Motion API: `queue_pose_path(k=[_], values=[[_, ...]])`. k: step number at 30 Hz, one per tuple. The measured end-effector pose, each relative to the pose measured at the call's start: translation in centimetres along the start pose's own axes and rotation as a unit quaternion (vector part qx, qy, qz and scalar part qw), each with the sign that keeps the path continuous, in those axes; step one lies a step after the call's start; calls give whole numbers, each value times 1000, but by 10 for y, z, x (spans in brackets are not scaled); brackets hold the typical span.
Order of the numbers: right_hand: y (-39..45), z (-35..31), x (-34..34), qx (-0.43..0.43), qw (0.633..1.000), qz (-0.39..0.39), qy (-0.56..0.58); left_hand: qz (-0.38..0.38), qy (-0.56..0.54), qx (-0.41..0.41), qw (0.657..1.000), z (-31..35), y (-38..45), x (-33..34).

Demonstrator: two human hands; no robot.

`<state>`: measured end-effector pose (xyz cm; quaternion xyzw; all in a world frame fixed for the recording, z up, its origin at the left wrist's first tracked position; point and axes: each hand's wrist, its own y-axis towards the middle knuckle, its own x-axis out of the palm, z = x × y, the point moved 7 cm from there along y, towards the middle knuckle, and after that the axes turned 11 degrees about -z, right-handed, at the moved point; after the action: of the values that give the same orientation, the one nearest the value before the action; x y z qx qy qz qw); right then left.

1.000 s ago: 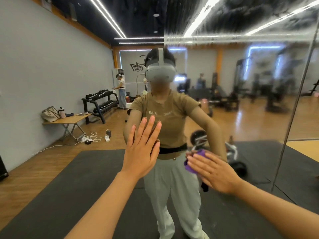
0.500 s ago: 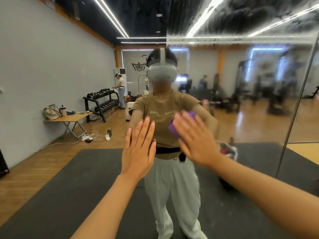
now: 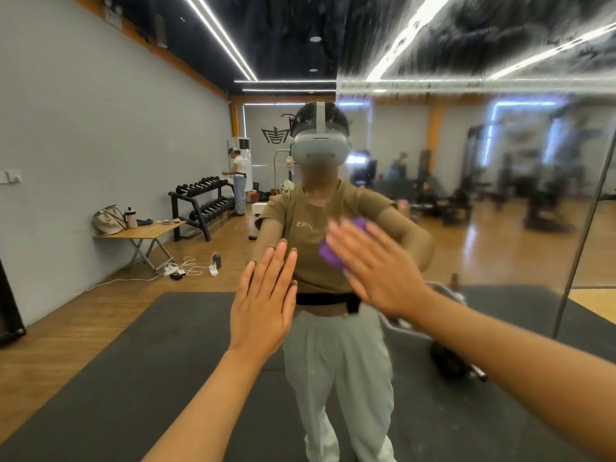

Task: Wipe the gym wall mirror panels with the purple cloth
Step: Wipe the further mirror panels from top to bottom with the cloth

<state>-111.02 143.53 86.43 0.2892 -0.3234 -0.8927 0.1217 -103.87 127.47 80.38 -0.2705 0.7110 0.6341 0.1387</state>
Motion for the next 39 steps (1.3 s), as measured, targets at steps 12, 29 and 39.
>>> queue_pose_path(k=[12, 29, 39], values=[[27, -7, -2, 69, 995, 38, 66, -2, -10, -3, 1000, 2, -1, 1], [26, 25, -13, 133, 985, 63, 94, -38, -84, -86, 992, 25, -28, 17], [-51, -50, 42, 53, 995, 72, 48, -2, -60, -114, 992, 28, -37, 34]])
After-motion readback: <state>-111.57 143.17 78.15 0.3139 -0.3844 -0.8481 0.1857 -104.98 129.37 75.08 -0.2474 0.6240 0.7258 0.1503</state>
